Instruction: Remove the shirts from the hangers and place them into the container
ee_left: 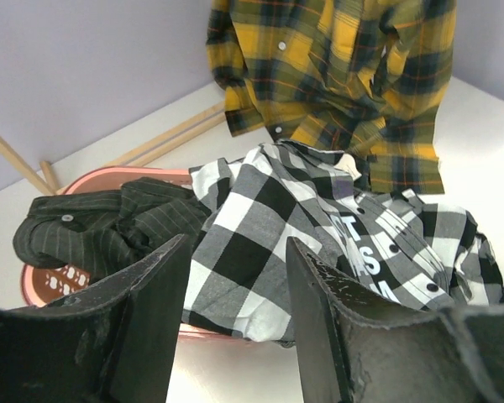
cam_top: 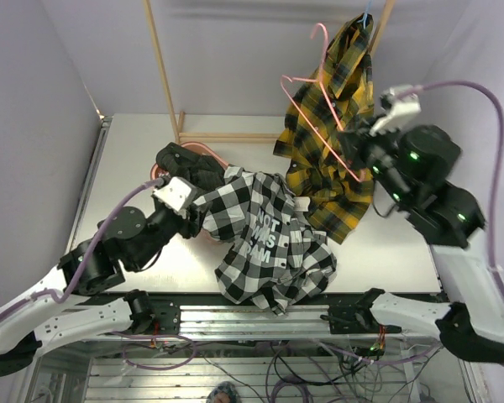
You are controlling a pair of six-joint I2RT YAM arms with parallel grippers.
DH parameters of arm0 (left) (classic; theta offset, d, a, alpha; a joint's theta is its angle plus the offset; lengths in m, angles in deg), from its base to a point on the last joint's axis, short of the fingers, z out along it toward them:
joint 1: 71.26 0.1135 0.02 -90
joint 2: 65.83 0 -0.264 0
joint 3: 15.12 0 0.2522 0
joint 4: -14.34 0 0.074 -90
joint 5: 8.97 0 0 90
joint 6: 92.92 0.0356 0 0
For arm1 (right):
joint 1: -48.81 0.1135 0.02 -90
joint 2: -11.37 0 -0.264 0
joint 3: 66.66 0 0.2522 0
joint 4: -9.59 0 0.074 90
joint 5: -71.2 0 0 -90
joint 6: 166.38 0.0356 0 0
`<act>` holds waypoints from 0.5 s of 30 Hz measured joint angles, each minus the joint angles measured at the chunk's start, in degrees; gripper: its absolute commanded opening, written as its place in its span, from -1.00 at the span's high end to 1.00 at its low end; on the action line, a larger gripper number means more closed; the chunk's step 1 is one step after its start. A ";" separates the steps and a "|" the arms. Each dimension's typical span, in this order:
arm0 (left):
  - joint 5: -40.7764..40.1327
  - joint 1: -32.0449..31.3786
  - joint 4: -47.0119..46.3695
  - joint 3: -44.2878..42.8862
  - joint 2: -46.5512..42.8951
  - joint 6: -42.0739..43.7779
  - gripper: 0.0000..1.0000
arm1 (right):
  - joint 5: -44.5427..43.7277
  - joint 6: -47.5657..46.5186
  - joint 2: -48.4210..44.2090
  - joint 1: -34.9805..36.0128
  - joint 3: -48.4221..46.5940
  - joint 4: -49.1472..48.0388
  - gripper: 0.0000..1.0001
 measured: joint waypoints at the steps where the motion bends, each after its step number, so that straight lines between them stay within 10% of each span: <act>1: -0.57 0.00 -0.48 0.68 -1.16 0.00 -0.21 | -0.07 -0.57 1.70 0.00 0.00 -2.08 1.00; 15: -5.86 0.00 -3.13 5.33 -4.26 -0.09 -0.18 | 17.42 -0.94 35.71 -7.58 -20.79 -17.73 1.00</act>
